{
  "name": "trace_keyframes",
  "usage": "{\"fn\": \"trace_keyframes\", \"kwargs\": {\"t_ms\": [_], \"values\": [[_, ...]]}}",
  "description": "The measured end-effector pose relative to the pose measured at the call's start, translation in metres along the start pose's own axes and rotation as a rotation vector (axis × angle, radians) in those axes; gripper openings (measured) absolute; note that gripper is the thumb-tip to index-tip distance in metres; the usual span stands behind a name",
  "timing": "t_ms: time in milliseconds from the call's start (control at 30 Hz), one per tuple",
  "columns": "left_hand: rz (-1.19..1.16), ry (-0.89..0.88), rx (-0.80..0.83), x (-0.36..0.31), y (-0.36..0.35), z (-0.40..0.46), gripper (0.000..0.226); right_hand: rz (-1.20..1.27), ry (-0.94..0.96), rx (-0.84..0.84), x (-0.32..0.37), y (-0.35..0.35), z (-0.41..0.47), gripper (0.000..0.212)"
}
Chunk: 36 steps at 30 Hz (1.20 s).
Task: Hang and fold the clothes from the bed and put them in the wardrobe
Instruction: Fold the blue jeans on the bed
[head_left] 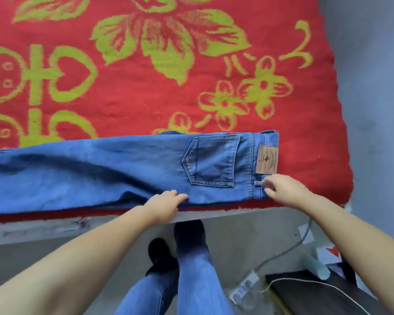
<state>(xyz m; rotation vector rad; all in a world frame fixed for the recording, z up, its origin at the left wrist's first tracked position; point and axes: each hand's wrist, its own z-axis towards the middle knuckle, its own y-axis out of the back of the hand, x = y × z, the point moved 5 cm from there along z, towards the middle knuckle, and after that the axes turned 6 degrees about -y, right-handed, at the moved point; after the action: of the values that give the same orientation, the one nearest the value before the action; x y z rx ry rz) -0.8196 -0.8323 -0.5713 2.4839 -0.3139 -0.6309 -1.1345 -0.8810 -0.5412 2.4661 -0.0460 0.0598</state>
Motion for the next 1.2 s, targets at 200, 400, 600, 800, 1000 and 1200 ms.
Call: {"fn": "trace_keyframes", "kwargs": {"t_ms": [200,400,600,800,1000,1200], "values": [[0.159,0.231,-0.536,0.046,-0.008,-0.021,0.062,0.798,-0.418,-0.261,-0.024,0.012,0.035,0.078],[0.108,0.345,-0.607,0.088,-0.013,-0.030,0.082,1.071,-0.452,-0.371,-0.015,0.011,0.072,0.089],[0.244,-0.097,-0.680,0.083,-0.019,-0.033,0.087,0.788,-0.507,-0.646,-0.041,0.060,0.054,0.061],[0.164,0.023,-0.591,0.087,-0.038,-0.039,0.085,0.185,-0.225,-0.720,0.038,0.047,0.057,0.071],[0.072,0.425,-0.559,0.173,-0.043,-0.098,0.040,-0.007,0.705,-0.642,0.253,-0.018,0.013,0.033],[0.294,0.212,-0.522,0.232,-0.050,-0.123,0.051,-0.307,0.573,-0.401,0.357,-0.070,0.028,0.047]]}}
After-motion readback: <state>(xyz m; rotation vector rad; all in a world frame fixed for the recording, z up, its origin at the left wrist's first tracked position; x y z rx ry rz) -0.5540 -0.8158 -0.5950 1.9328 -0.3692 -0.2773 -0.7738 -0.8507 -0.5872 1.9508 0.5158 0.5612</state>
